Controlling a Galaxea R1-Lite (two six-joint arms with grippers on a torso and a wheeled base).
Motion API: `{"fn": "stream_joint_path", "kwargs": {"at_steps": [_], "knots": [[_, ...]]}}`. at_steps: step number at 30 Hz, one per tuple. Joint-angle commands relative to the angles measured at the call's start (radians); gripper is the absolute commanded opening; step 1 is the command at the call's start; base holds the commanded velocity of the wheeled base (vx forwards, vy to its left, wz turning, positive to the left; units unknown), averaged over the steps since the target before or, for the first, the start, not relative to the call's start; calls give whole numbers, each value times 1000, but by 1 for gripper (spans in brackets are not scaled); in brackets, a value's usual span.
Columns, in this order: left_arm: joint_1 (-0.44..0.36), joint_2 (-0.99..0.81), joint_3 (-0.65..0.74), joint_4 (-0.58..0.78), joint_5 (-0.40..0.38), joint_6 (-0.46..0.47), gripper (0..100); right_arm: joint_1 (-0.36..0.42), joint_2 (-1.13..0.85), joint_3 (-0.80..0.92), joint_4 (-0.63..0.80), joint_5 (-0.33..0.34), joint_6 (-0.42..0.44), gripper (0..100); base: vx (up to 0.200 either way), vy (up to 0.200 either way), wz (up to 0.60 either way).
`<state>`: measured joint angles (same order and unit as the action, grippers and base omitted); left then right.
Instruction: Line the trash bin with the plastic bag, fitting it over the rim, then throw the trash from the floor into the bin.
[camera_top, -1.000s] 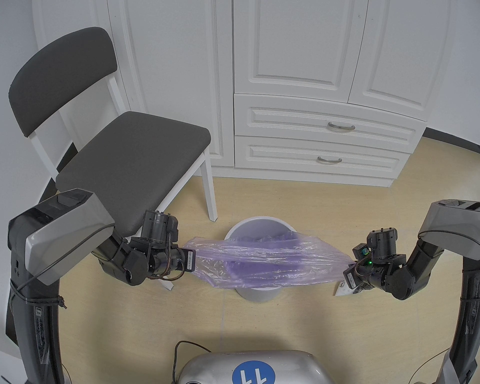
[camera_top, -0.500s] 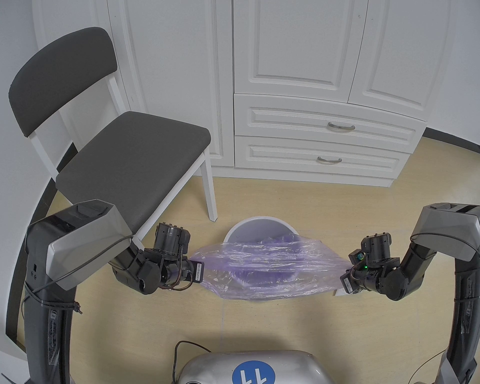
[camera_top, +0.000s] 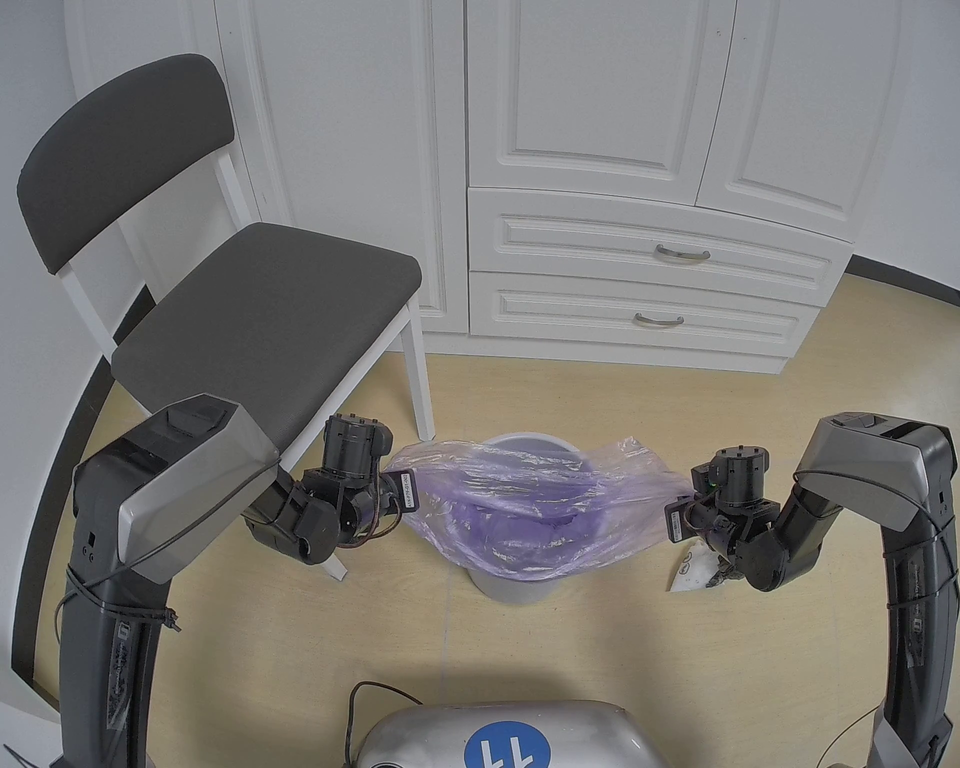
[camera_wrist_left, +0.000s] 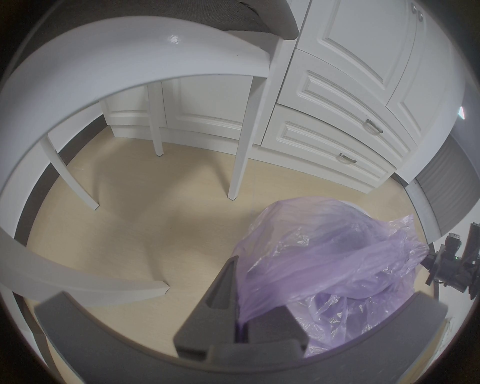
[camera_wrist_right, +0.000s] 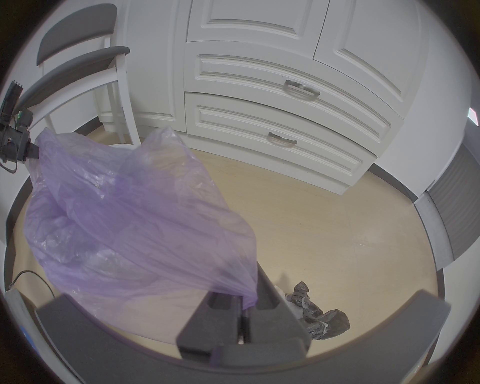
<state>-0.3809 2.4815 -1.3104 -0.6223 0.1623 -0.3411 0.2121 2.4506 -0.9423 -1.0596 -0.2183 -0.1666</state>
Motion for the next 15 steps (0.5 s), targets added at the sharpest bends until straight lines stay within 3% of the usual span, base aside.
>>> {"fn": "stream_joint_path", "kwargs": {"at_steps": [1, 2, 3, 8, 15], "knots": [[0, -3, -4, 0, 0, -1, 0, 0, 22, -6, -5, 0, 1, 0, 0, 0, 0], [0, -3, -3, 0, 0, -1, 0, 0, 24, -3, -7, 0, 1, 0, 0, 0, 0], [0, -4, 2, 0, 0, 1, 0, -2, 19, 2, -13, 2, -1, 100, 0, 0, 0], [0, -12, 25, 0, -1, 8, 0, -16, -59, 77, -28, 22, -10, 100, 0, 0, 0], [-6, -56, 73, -2, -10, 16, 0, -92, -389, 338, 16, 355, -119, 100, 0, 0, 0]]}}
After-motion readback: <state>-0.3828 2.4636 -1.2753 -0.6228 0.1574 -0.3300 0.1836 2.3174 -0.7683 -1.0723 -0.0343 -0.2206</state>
